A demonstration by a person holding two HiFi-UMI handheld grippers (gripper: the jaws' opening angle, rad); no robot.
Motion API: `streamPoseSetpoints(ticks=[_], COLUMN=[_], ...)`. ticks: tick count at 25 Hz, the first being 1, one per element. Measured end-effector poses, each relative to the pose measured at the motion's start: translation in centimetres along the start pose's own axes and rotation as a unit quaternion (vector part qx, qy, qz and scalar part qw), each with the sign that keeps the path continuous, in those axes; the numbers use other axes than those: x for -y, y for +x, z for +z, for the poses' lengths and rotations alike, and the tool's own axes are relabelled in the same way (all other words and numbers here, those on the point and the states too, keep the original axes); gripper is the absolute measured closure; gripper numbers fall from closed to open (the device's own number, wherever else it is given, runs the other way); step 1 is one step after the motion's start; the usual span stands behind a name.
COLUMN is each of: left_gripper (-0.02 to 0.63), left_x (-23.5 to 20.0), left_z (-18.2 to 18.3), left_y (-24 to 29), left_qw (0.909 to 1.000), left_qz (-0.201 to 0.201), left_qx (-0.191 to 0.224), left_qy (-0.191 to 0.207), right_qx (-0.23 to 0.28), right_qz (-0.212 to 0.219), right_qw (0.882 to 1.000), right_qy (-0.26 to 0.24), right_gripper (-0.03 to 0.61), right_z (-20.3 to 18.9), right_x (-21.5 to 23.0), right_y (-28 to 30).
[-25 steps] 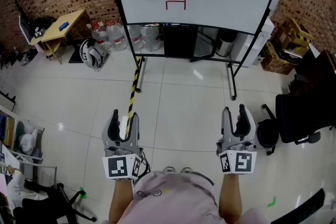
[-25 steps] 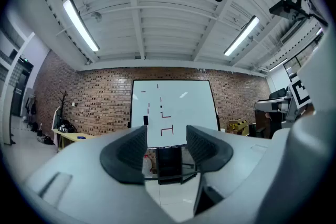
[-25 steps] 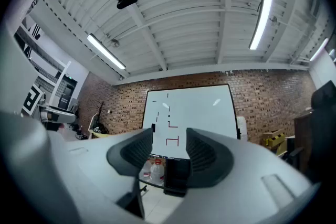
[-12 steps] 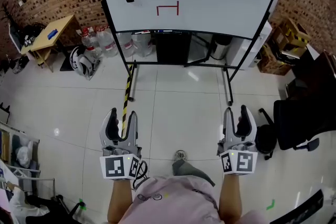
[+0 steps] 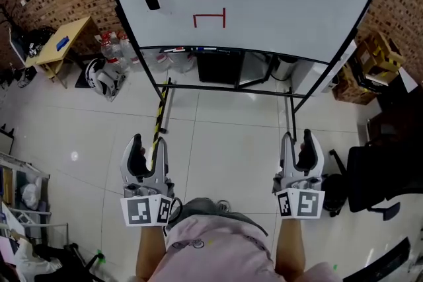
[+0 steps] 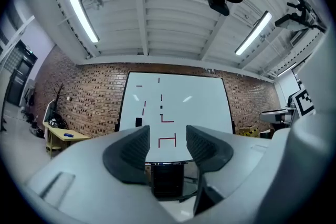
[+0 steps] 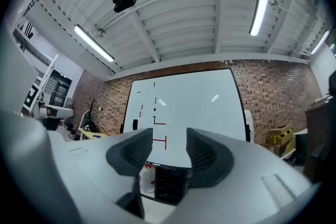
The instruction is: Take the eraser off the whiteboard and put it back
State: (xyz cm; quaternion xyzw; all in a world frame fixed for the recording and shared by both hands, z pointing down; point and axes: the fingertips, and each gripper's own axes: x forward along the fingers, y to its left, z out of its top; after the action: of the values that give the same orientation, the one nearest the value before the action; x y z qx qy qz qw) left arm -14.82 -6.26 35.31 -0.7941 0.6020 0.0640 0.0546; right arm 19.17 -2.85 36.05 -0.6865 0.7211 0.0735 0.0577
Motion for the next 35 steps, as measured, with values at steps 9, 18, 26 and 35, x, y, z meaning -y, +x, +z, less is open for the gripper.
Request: streamPoseSetpoints(ticks=[9,18,26,35], left_gripper=[0.388,0.388,0.388,0.388], left_x=[-3.7,-3.9,-5.4,-12.6], left_z=[-2.2,-4.1,-5.7,-4.8], left_y=[10.6,22.7,29.1,28.0], left_qw=[0.9999,0.9975,0.999,0.992], left_qz=[-0.007,-0.065,-0.022,0.126], left_qx=[0.009,-0.014,-0.021,-0.013], left_qy=[0.003,-0.022,-0.032,0.0], right_qx=[0.002,0.003,-0.002,0.024], right_qz=[0.0,0.01,0.075,0.25], right_qw=[1.0,1.0,0.997,0.968], right_qy=[0.001,-0.013,0.0,0.028], right_gripper=[0.385,0.383,0.383,0.383], right_z=[-3.1,-3.0,-5.5,-6.1], right_x=[-0.2,-2.5,-3.5,-15.0], right_y=[11.2,22.3,32.1,41.3])
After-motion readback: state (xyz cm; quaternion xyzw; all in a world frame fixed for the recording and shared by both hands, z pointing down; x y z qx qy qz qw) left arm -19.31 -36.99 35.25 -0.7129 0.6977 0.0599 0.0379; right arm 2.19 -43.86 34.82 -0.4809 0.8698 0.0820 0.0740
